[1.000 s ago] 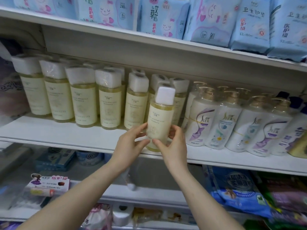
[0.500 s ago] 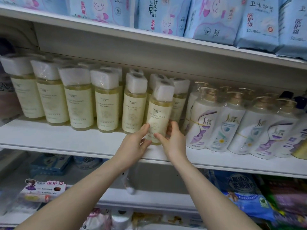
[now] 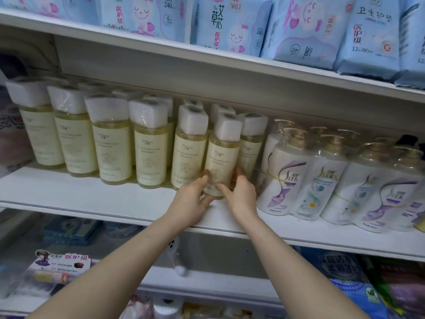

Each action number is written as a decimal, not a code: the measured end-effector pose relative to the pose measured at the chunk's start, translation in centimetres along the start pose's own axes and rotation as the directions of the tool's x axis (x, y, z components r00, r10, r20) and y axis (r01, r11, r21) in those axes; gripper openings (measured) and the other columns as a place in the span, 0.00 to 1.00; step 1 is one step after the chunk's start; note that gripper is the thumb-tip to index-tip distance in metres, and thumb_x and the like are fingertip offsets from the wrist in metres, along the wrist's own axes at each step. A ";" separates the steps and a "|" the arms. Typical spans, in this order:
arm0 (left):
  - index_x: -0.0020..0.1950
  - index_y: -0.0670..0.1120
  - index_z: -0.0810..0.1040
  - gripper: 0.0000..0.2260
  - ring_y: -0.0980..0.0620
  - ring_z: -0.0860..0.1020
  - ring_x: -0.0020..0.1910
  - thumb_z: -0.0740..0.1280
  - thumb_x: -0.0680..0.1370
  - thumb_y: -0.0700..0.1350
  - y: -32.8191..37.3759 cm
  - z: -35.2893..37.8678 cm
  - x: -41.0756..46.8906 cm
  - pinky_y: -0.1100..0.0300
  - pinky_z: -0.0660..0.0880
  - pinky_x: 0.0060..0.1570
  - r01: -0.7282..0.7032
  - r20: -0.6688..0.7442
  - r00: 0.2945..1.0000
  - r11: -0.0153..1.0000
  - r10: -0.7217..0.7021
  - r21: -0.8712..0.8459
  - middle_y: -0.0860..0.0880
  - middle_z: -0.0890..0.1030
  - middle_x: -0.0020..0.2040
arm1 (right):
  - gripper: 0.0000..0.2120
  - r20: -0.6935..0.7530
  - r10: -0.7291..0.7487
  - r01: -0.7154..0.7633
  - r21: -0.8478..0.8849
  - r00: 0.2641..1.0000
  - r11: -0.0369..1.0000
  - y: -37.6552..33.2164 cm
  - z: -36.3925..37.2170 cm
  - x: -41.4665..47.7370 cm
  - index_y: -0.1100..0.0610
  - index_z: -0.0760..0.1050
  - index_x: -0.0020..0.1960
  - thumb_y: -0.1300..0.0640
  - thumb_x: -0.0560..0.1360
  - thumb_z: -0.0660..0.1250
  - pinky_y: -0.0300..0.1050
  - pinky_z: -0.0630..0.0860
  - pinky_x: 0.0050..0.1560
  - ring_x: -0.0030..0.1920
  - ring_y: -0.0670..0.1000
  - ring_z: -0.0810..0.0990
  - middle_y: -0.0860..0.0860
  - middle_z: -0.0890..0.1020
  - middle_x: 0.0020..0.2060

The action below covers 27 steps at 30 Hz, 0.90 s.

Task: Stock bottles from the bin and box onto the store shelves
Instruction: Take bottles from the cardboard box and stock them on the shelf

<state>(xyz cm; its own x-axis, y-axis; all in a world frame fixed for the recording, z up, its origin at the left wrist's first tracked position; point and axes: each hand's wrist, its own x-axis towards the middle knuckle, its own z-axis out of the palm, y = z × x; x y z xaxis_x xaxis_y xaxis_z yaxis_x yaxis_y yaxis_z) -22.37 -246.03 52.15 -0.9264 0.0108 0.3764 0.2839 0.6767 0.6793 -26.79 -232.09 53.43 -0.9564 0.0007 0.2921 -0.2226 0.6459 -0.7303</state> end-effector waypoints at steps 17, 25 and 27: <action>0.77 0.45 0.63 0.29 0.48 0.76 0.63 0.69 0.78 0.46 2.4 1.0 -1.4 0.57 0.72 0.64 0.086 -0.098 0.991 0.994 -0.093 -0.070 0.49 0.75 0.68 | 0.28 0.100 -0.014 0.009 0.055 0.995 0.998 1.2 -1.7 -1.5 0.58 0.67 0.73 0.56 0.76 0.71 0.54 0.74 0.64 0.62 0.59 0.78 0.57 0.79 0.64; 0.70 0.46 0.75 0.19 0.55 0.78 0.60 0.67 0.79 0.39 7.5 4.4 -4.9 0.65 0.74 0.59 0.023 -0.302 0.951 0.987 -0.070 -0.159 0.50 0.80 0.63 | 0.22 0.083 -0.152 0.138 0.157 0.985 0.978 4.2 -7.1 -6.1 0.54 0.73 0.70 0.60 0.77 0.69 0.49 0.76 0.62 0.56 0.49 0.80 0.53 0.81 0.59; 0.68 0.45 0.76 0.18 0.54 0.79 0.59 0.68 0.78 0.37 9.0 5.7 -6.1 0.61 0.75 0.60 0.020 -0.328 0.942 0.986 -0.074 -0.163 0.50 0.81 0.61 | 0.19 0.079 -0.180 0.164 0.173 0.981 0.971 5.1 -8.6 -7.4 0.54 0.75 0.67 0.60 0.76 0.69 0.51 0.77 0.59 0.53 0.49 0.80 0.51 0.82 0.58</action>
<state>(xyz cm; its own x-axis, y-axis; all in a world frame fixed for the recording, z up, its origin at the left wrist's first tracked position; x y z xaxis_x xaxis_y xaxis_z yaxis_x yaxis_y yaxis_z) -15.55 -235.79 52.41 -0.8123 -0.2809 0.5111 0.3017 0.5476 0.7805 -19.21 -222.28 52.88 -0.9126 -0.1757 0.3691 -0.4060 0.4955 -0.7679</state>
